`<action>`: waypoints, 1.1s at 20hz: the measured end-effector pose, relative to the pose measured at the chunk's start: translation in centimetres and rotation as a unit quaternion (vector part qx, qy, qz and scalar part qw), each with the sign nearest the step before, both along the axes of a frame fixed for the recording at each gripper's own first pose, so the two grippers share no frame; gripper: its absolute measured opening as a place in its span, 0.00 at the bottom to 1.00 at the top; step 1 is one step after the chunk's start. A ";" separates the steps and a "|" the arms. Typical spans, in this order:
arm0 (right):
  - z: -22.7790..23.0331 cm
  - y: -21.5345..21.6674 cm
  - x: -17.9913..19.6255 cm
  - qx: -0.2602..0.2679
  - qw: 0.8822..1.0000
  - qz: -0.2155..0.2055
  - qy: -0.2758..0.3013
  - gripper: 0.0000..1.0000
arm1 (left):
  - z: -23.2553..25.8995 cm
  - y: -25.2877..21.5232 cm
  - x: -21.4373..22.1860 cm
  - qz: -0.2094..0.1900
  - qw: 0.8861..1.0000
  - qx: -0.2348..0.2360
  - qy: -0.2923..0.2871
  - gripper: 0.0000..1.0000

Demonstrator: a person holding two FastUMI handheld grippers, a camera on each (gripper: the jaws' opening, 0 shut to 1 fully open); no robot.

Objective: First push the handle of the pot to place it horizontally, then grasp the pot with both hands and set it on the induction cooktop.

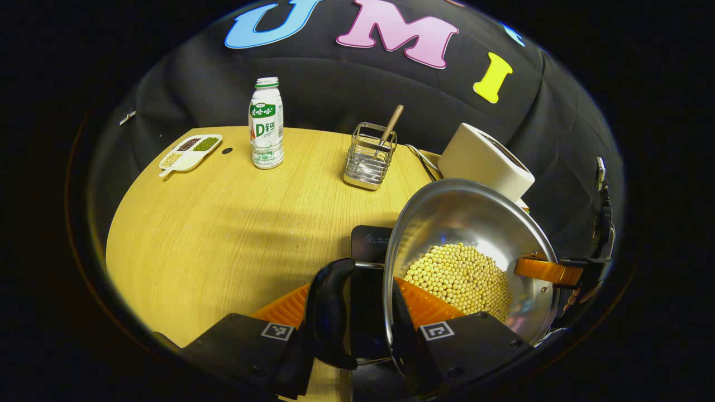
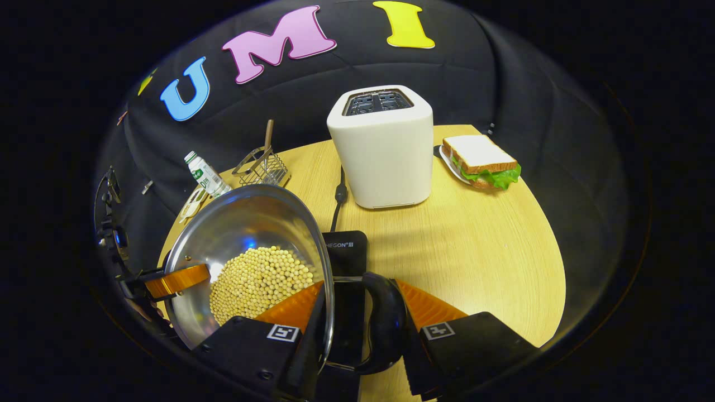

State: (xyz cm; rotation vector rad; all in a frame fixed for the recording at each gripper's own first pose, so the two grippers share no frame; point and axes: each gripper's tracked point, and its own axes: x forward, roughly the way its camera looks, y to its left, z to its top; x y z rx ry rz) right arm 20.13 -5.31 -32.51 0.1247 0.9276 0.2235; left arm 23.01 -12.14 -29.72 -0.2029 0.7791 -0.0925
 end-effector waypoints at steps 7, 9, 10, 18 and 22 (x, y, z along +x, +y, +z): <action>0.1 -0.5 -1.0 -0.003 1.000 -0.028 0.010 0.69 | 0.2 -0.1 -0.8 -0.001 0.999 0.051 0.009 0.76; 0.9 -0.9 -1.7 -0.012 0.999 -0.037 0.004 0.78 | 0.8 -0.1 -1.2 0.007 0.999 0.048 0.002 0.78; 1.1 -1.1 -2.1 -0.015 0.999 -0.041 0.000 0.92 | 1.2 0.1 -1.4 0.013 0.999 0.048 -0.002 0.82; 7.6 -1.5 -5.4 -0.040 0.995 -0.065 -0.056 0.99 | 5.8 2.0 -5.0 0.035 0.998 0.031 -0.040 0.96; 11.7 -0.7 -7.5 -0.044 0.992 -0.066 -0.097 0.99 | 10.1 3.1 -7.3 0.034 0.995 0.036 -0.090 0.95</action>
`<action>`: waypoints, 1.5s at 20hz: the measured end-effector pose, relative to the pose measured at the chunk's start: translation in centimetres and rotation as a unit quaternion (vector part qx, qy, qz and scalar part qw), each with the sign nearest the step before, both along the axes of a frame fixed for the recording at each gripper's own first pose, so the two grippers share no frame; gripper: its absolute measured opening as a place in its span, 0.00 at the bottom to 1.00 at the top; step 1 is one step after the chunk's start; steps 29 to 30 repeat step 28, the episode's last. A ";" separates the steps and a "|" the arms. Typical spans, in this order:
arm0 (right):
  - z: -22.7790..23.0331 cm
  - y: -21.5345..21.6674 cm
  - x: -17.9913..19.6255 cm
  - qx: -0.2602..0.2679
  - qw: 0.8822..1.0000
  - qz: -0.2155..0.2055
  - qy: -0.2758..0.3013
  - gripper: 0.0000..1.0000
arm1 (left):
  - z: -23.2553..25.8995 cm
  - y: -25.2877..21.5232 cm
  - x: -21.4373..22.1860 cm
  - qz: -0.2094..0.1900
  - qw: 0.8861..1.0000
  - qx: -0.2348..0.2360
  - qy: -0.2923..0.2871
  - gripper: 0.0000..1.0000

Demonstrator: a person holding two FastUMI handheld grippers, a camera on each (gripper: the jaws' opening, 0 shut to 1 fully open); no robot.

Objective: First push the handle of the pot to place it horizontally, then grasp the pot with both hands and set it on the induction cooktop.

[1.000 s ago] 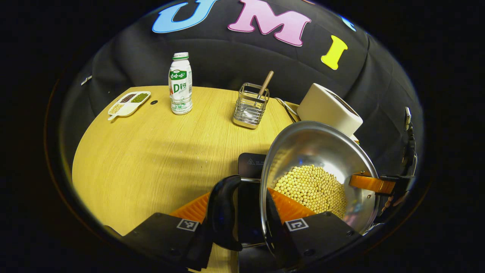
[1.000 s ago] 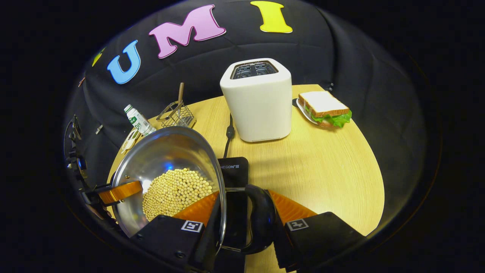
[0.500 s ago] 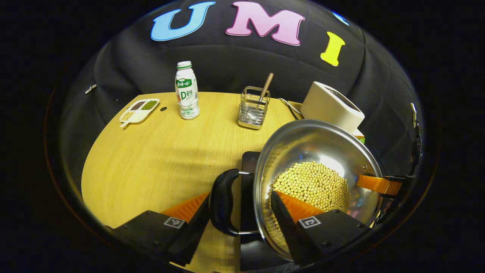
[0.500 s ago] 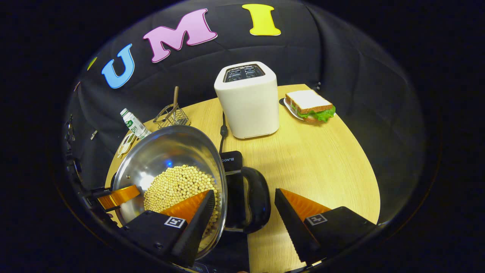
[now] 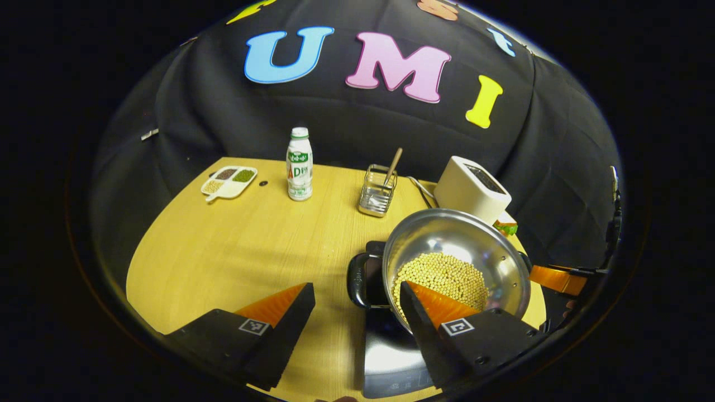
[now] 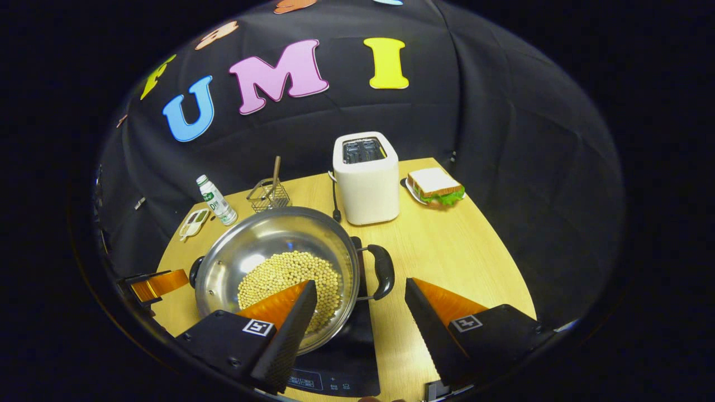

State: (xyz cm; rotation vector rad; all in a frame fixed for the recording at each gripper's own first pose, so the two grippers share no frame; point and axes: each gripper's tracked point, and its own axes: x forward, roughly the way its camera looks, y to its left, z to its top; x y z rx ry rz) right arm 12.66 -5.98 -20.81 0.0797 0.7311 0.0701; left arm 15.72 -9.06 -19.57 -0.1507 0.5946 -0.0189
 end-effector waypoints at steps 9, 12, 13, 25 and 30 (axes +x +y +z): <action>12.3 2.0 -4.7 0.001 0.985 -0.006 -0.172 0.99 | 12.2 3.2 -8.0 -0.001 0.984 0.056 -0.168 0.95; 16.0 1.9 -6.2 0.004 0.973 -0.007 -0.232 0.99 | 15.0 4.5 -11.0 0.027 0.973 0.051 -0.222 0.95; 16.9 1.8 -6.7 0.005 0.969 -0.009 -0.247 0.98 | 15.8 4.9 -12.0 0.034 0.970 0.048 -0.238 0.95; 18.4 -2.3 -15.7 0.004 0.955 -0.055 -0.293 0.98 | 17.8 6.0 -23.1 0.062 0.957 0.065 -0.278 0.95; 19.2 -3.7 -15.9 0.007 0.948 -0.080 -0.307 0.98 | 17.4 7.6 -24.8 0.090 0.955 0.080 -0.272 0.95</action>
